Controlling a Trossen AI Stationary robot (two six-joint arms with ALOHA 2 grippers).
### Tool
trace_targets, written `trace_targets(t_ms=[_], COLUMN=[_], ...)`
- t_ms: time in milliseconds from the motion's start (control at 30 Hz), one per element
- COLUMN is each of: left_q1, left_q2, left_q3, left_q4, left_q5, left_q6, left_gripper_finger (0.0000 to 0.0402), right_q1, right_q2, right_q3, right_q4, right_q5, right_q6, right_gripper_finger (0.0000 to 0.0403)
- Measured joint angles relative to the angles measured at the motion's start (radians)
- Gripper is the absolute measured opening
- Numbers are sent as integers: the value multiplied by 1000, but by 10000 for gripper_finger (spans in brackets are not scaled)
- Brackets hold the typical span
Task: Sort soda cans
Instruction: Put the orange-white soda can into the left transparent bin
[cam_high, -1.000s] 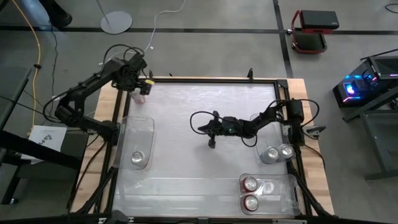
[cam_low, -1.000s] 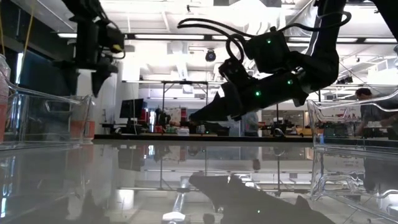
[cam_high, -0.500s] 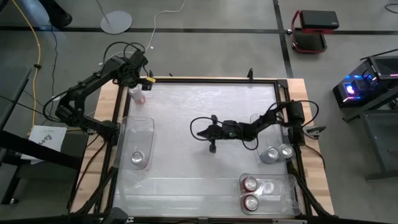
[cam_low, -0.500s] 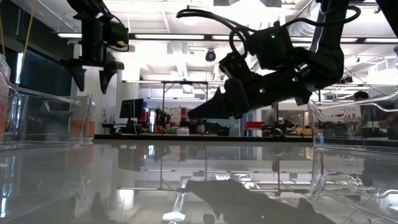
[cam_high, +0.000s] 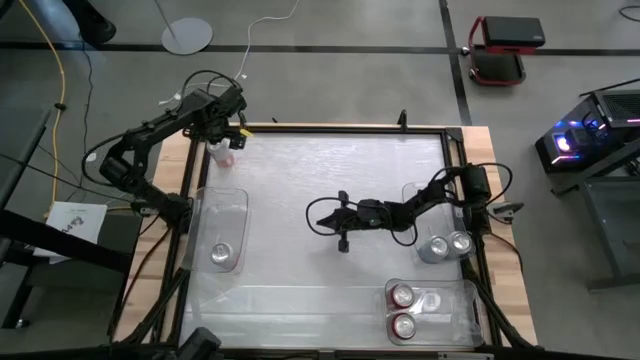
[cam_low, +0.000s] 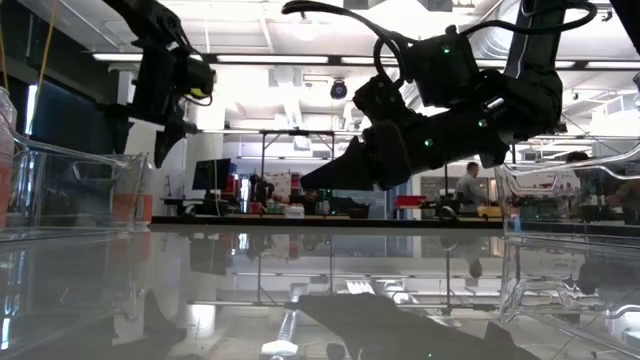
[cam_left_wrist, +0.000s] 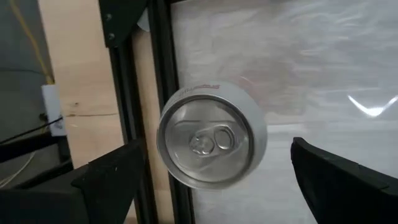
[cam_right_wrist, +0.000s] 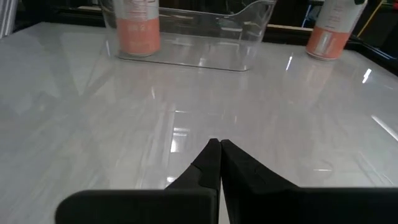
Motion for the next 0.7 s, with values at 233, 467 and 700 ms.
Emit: trace_targets(t_ms=[233, 467, 700], left_q1=[-2, 11, 19], left_q2=[50, 51, 52], left_q3=[5, -26, -74], left_q4=[-11, 42, 114], left_q5=[-27, 36, 37], left_q6=[-49, -60, -44], left_gripper_finger=[381, 381, 381], right_q1=[15, 15, 14], right_q2=[0, 0, 0], right_q3=[0, 0, 0], right_q4=[0, -1, -2], right_q5=[0, 0, -1], right_q6=[0, 0, 2], right_gripper_finger=[0, 0, 0])
